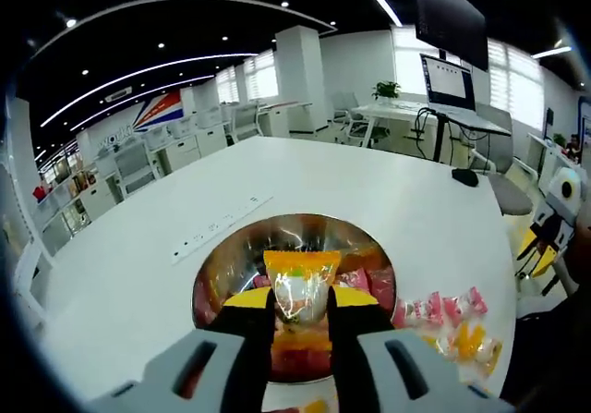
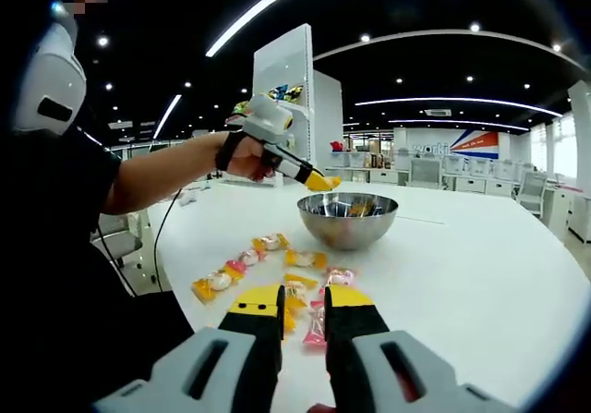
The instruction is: Pick up the marshmallows scattered on the table and place them into the bowl on the table
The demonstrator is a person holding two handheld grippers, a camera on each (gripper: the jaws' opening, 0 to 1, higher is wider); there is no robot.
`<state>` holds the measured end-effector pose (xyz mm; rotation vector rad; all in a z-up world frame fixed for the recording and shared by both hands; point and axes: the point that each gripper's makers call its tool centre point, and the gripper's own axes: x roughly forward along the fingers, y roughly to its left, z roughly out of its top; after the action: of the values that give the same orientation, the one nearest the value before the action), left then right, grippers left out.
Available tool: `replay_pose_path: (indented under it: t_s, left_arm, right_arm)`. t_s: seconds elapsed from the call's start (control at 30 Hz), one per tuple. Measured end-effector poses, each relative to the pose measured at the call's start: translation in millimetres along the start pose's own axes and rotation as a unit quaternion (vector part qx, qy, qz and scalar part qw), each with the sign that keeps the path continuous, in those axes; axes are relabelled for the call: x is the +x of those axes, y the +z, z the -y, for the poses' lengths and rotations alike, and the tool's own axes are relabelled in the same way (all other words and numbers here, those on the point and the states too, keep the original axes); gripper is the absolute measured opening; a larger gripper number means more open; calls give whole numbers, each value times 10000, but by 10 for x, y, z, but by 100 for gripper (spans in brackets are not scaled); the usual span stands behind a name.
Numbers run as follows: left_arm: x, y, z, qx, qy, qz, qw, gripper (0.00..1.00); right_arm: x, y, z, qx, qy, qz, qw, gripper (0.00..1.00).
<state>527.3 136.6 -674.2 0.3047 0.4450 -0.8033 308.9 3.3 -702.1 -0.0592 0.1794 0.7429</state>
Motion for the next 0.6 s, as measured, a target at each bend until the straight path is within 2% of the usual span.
replay_pose_path:
  t_s: [0.23, 0.4, 0.5, 0.57, 0.6]
  left_arm:
    - [121, 17, -42, -34, -32, -49, 10000, 24]
    - [100, -14, 17, -47, -18, -68, 10000, 24]
    - [91, -21, -21, -71, 20, -71, 9999, 25]
    - [67, -17, -73, -45, 124, -29, 9999, 30]
    - [39, -13, -70, -62, 193, -1, 9998, 38]
  right_arm:
    - [-35, -16, 14, 34, -36, 13, 10000, 18]
    - [-37, -41, 19, 71, -36, 6, 10000, 18]
    - [-34, -45, 20, 76, -34, 9, 10000, 18]
    - [-31, -47, 16, 80, -23, 6, 10000, 18]
    - [-31, -47, 13, 76, -19, 3, 10000, 18]
